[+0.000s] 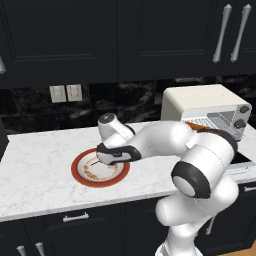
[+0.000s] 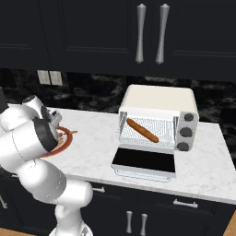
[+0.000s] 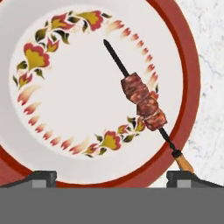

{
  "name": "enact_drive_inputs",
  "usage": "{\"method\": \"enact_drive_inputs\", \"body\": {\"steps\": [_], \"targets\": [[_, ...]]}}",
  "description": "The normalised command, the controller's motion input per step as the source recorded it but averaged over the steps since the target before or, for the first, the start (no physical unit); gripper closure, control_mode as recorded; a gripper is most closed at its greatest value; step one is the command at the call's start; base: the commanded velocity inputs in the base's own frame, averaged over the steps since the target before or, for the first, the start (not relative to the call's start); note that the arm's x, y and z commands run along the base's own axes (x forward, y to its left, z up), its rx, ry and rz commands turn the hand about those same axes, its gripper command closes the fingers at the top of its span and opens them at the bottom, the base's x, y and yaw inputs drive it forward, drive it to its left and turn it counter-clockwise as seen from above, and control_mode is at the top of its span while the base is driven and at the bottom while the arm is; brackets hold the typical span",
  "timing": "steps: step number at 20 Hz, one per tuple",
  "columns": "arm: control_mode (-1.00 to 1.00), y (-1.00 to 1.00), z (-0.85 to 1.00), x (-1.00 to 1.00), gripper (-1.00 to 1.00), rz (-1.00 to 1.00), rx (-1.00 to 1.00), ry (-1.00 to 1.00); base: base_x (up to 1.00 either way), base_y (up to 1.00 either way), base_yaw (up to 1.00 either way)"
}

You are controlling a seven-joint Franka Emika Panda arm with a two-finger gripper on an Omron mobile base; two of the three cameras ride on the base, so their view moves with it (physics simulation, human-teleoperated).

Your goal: Pick up the kebab skewer and baguette bread, and place them inside the toaster oven. Close the toaster oven door and start by setting the timer.

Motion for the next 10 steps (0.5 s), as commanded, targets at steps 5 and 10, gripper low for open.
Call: {"method": "enact_drive_inputs", "body": {"steps": [5, 10], "targets": [[-1.00, 0.13, -0.19, 0.27, -1.00, 0.09, -0.01, 0.02, 0.00, 0.00, 0.00], [-1.00, 0.04, -0.20, 0.26, -1.00, 0.07, 0.00, 0.04, 0.00, 0.00, 0.00]]}}
